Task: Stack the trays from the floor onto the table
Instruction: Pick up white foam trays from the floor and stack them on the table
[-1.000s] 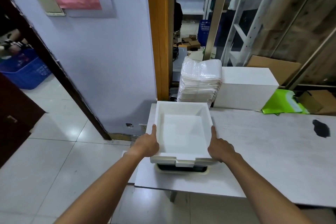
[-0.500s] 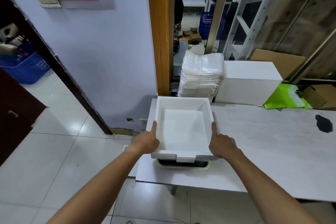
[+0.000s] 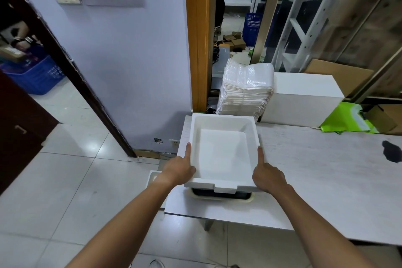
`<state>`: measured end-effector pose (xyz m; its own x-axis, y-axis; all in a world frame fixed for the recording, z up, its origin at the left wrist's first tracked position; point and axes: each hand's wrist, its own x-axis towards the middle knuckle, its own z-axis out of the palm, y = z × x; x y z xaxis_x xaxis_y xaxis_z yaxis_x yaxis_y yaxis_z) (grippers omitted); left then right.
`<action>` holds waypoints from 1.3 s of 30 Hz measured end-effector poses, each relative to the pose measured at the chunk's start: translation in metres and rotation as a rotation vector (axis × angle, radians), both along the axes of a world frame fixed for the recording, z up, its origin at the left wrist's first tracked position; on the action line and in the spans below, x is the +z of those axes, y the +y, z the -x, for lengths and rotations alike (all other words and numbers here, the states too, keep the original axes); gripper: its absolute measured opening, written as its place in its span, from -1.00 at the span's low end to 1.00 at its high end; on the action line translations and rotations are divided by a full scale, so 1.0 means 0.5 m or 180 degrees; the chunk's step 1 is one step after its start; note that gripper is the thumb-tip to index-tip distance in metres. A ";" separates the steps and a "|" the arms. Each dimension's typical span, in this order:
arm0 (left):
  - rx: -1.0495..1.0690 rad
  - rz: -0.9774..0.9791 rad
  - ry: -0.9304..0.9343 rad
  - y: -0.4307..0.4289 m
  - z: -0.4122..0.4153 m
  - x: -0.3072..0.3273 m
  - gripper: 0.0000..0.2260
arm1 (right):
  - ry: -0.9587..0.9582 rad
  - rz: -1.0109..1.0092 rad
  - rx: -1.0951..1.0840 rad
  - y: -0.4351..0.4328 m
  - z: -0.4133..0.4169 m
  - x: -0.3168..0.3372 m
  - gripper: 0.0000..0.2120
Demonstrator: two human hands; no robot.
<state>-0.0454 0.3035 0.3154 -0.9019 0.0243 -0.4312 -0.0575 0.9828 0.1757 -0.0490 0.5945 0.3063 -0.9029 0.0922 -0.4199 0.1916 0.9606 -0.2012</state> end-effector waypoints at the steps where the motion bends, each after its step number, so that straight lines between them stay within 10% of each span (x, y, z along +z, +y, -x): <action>1: -0.0069 0.0128 0.0114 0.002 -0.004 0.000 -0.31 | 0.0026 0.0000 0.0006 -0.001 0.002 -0.004 -0.14; 12: 0.0687 -0.0527 0.0376 -0.033 -0.055 -0.037 -0.29 | 0.1956 -0.0063 0.0696 -0.108 0.022 -0.006 -0.49; 39: 0.2218 -0.1183 0.0328 -0.531 -0.059 -0.286 -0.56 | 0.0539 -0.0075 0.1656 -0.649 0.129 -0.164 -0.68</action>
<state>-0.0157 0.0383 0.1725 -0.7974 -0.4342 -0.4191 -0.6029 0.6024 0.5230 -0.1136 0.2700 0.2245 -0.8866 -0.3769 -0.2680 -0.3431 0.9246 -0.1653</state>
